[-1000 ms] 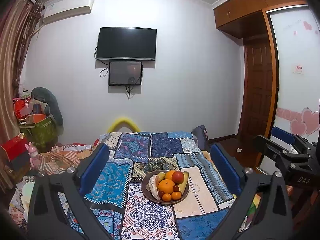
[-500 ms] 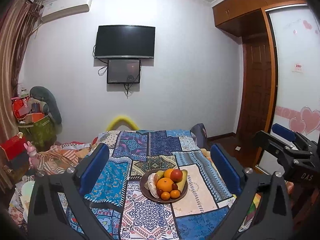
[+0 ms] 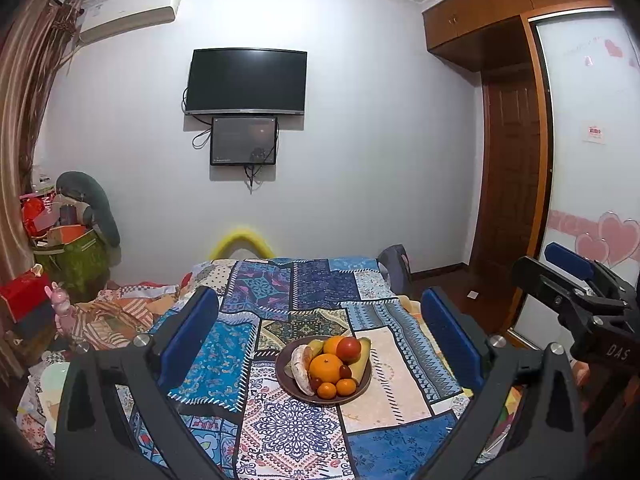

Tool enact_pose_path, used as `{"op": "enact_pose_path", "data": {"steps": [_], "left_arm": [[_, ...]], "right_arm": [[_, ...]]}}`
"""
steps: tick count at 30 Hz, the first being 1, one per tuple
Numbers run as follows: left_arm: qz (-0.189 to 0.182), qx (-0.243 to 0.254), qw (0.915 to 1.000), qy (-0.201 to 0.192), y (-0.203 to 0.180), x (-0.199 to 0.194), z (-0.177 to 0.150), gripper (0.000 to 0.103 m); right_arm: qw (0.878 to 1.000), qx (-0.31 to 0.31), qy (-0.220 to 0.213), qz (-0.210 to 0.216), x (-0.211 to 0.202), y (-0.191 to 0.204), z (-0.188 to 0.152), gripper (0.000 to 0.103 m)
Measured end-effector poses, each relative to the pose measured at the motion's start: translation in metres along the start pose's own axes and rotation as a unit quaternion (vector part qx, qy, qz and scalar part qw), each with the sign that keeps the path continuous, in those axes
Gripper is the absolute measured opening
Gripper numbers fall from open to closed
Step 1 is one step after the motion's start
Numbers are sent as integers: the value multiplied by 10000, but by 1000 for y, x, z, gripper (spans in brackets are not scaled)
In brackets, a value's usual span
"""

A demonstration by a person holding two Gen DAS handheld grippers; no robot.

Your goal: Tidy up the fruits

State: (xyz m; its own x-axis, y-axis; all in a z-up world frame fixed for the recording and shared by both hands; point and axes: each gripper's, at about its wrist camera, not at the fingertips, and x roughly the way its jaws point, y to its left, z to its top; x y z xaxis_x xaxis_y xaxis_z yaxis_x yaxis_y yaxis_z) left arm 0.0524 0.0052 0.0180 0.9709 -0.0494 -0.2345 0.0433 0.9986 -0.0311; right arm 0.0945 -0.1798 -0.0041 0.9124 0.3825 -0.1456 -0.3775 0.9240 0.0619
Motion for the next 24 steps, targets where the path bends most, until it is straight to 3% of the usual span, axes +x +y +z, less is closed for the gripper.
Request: {"op": "enact_pose_path", "data": {"steps": [24], "left_arm": [[-181,21,9998,33,-2,-1,0,103]], "right_arm": [[10000,-61,-34,-49,-3,3,3,103]]}}
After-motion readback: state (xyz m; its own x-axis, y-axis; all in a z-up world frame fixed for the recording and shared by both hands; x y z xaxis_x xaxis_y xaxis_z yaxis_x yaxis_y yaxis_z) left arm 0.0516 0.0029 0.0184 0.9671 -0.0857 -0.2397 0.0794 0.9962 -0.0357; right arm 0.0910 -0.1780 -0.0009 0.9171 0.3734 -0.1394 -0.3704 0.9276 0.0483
